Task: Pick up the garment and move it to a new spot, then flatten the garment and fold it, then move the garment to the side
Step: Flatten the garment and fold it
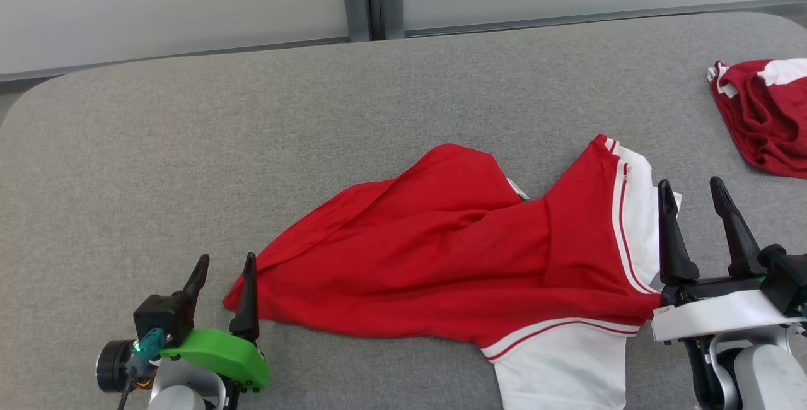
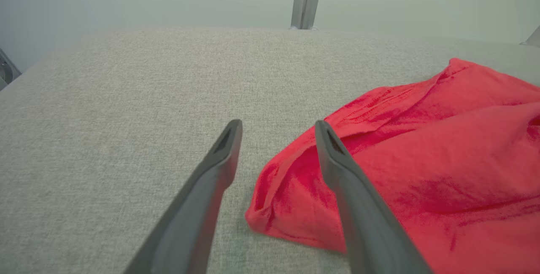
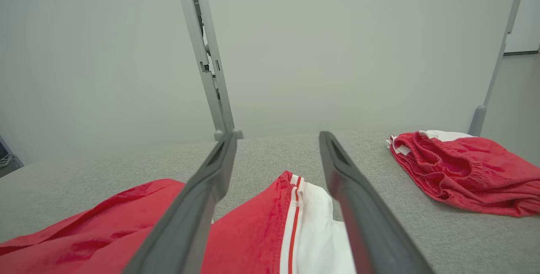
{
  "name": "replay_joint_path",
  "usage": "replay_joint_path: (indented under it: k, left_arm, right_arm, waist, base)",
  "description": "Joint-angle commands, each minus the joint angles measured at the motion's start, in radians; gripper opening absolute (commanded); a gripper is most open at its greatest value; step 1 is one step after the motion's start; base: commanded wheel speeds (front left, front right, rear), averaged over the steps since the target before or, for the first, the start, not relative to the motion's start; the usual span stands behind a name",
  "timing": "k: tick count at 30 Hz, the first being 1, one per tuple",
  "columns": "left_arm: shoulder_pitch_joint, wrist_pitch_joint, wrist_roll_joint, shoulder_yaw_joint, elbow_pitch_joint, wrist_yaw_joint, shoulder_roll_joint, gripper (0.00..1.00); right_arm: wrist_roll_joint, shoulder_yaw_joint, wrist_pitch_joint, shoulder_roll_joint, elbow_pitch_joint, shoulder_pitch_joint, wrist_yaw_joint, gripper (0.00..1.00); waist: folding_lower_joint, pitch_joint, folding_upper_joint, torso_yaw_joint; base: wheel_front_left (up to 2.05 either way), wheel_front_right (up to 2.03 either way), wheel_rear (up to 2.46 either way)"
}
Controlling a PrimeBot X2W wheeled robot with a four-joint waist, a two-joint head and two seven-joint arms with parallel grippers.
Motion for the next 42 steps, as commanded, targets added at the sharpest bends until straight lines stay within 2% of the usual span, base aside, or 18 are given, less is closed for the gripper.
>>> replay_joint_path:
  k: [1,11,19,29,35,36,42]
  left_arm:
    - [0.015,-0.003,0.012,0.012,-0.017,0.007,-0.005,1.00]
    - [0.060,-0.002,0.096,0.108,-0.175,0.014,-0.038,1.00]
    - [0.092,-0.002,0.149,0.169,-0.231,-0.013,-0.073,1.00]
    - [0.077,-0.002,0.192,0.208,-0.249,-0.047,-0.111,1.00]
    - [0.069,-0.002,0.213,0.221,-0.247,-0.060,-0.128,1.00]
    - [0.068,-0.002,0.214,0.225,-0.249,-0.062,-0.130,1.00]
    - [0.062,-0.002,0.219,0.238,-0.252,-0.070,-0.140,1.00]
  right_arm:
    - [-0.003,0.000,-0.003,-0.005,0.002,-0.001,0.000,1.00]
    - [0.000,0.004,-0.001,-0.021,0.050,0.035,0.000,1.00]
    - [0.002,0.035,0.073,-0.069,0.155,0.003,0.000,1.00]
    - [0.024,0.110,0.180,-0.126,0.379,-0.126,0.000,1.00]
    - [0.061,0.143,0.216,-0.135,0.523,-0.163,0.000,0.98]
    - [0.070,0.151,0.214,-0.134,0.539,-0.169,0.000,0.01]
    - [0.105,0.169,0.194,-0.171,0.602,-0.247,0.000,0.00]
  waist:
    - [0.0000,-0.008,-0.0001,-0.001]
    - [0.0000,-0.048,-0.0001,0.006]
    - [0.0000,-0.048,-0.0001,0.022]
    - [0.0000,-0.011,-0.0001,0.073]
    - [0.0000,0.006,-0.0001,0.107]
    - [0.0000,0.008,-0.0001,0.110]
    - [0.0000,0.018,-0.0001,0.124]
  base:
    - [0.00,0.00,0.00]
    - [0.00,0.00,0.00]
    - [0.00,0.00,0.00]
    - [0.00,0.00,0.00]
    - [0.00,0.00,0.00]
    - [0.00,0.00,0.00]
    - [0.00,0.00,0.00]
